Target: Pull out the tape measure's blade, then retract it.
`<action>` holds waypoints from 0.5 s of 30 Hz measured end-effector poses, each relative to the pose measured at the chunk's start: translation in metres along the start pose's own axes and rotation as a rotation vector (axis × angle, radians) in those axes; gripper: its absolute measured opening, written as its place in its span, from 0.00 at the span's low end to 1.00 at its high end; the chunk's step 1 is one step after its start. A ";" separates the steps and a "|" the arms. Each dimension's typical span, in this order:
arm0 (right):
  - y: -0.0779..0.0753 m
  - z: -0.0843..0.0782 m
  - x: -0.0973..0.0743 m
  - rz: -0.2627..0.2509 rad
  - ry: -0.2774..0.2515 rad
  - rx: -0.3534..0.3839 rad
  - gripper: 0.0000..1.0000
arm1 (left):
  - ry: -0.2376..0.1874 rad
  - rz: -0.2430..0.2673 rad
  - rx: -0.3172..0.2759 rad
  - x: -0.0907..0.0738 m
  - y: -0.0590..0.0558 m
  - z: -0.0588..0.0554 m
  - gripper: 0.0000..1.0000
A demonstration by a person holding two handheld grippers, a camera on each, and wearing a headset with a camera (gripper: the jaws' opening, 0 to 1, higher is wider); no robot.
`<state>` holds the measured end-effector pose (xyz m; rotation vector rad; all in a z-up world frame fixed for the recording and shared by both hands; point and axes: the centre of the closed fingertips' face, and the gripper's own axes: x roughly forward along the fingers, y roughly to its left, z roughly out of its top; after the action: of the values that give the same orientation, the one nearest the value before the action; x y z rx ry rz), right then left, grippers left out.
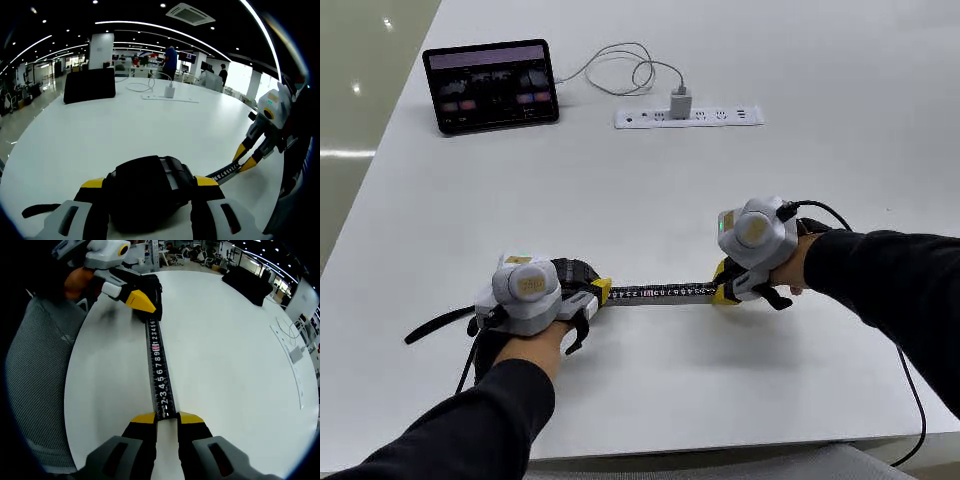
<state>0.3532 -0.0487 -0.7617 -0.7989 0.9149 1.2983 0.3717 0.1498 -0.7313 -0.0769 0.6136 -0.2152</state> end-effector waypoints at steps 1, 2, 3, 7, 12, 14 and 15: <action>0.000 0.000 0.001 0.000 0.001 0.000 0.11 | 0.000 0.000 0.000 0.000 0.000 0.000 0.63; 0.000 0.001 0.001 0.000 0.002 0.001 0.11 | 0.000 0.000 0.000 0.000 0.000 0.000 0.63; 0.000 0.001 0.001 0.000 0.002 0.000 0.11 | -0.001 -0.001 0.000 0.000 0.000 0.000 0.63; 0.000 0.003 0.003 0.000 0.001 0.001 0.11 | 0.000 -0.001 0.000 0.000 0.000 0.000 0.63; 0.001 0.007 0.004 0.000 -0.005 0.001 0.11 | 0.001 -0.002 -0.001 0.000 0.001 0.000 0.63; 0.001 0.009 0.005 0.000 -0.012 0.009 0.11 | -0.001 -0.003 -0.001 0.000 0.001 0.000 0.63; 0.001 0.010 0.006 -0.003 -0.018 0.026 0.11 | -0.002 -0.003 -0.001 0.000 0.001 0.001 0.63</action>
<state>0.3533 -0.0372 -0.7623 -0.7671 0.9146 1.2868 0.3721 0.1503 -0.7310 -0.0793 0.6117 -0.2173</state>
